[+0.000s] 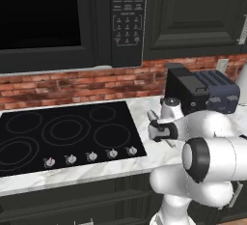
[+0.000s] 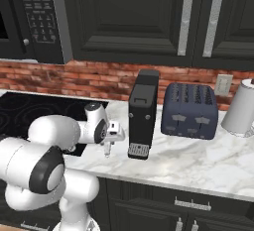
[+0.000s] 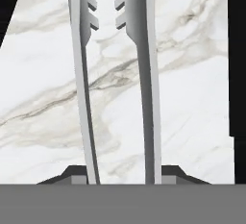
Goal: Pick up the tongs from the counter and place them near the plate next to the oven.
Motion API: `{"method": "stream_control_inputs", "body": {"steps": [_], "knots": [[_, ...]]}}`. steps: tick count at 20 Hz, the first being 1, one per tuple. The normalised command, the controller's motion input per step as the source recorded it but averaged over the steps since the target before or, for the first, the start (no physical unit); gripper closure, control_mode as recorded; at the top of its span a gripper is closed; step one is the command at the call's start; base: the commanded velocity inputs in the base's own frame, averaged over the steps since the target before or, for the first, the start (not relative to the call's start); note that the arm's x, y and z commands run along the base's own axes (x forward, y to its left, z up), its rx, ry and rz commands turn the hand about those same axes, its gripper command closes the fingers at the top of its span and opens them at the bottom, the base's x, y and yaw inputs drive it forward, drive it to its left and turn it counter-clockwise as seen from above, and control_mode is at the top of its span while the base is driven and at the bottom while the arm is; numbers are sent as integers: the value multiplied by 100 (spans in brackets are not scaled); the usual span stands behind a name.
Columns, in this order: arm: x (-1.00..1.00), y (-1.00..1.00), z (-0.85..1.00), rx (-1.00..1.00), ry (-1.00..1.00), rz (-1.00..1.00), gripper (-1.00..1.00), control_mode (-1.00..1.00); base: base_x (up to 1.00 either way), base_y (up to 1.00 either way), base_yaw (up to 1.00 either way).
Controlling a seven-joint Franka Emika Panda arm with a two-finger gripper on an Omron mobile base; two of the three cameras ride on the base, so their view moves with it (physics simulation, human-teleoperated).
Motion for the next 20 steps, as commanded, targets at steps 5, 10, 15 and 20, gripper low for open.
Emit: {"method": "stream_control_inputs", "body": {"steps": [5,10,15,20], "knots": [[-50,0,54,0,-18,0,100,-100,0,0,0],[-18,0,72,0,-7,0,100,-100,0,0,0],[-5,0,64,0,0,0,100,-100,0,0,0],[-15,3,48,0,0,0,100,-100,0,0,0]]}}
